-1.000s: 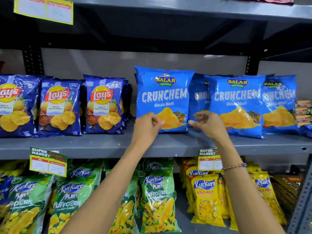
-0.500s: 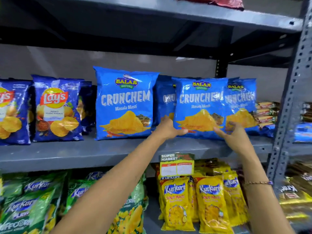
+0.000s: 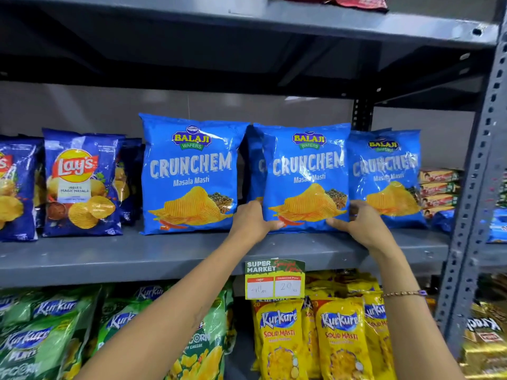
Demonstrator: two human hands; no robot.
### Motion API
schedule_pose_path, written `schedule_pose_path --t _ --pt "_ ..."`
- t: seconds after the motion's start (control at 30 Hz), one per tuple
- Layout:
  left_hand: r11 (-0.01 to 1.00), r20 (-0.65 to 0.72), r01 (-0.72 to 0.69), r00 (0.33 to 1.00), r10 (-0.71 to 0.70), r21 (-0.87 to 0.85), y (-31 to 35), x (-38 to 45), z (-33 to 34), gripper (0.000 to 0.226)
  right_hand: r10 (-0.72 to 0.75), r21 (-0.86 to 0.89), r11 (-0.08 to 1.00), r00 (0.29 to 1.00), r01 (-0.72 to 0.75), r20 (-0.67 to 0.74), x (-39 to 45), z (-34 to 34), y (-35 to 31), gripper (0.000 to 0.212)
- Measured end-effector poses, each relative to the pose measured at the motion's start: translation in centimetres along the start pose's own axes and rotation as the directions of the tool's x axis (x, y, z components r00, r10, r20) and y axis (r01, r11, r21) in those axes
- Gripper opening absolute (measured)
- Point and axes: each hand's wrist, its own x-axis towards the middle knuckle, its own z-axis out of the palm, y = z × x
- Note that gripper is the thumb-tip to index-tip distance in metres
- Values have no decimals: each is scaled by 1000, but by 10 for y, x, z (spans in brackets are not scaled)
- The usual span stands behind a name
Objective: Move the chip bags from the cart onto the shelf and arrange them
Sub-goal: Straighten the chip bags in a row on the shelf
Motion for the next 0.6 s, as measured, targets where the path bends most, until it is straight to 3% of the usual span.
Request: schedule_pose_path --t 0.13,0.3,0.6 --pt "998 -31 19 999 -18 58 3 -2 0 36 -1 16 1000 999 1 45 11 6 3 66" --pt "988 -72 94 994 -86 123 0 3 5 53 -18 14 1000 998 17 55 15 8 1 68" --pt "974 -81 123 991 -109 191 1 2 7 51 -15 -82 996 999 19 47 9 11 -9 74"
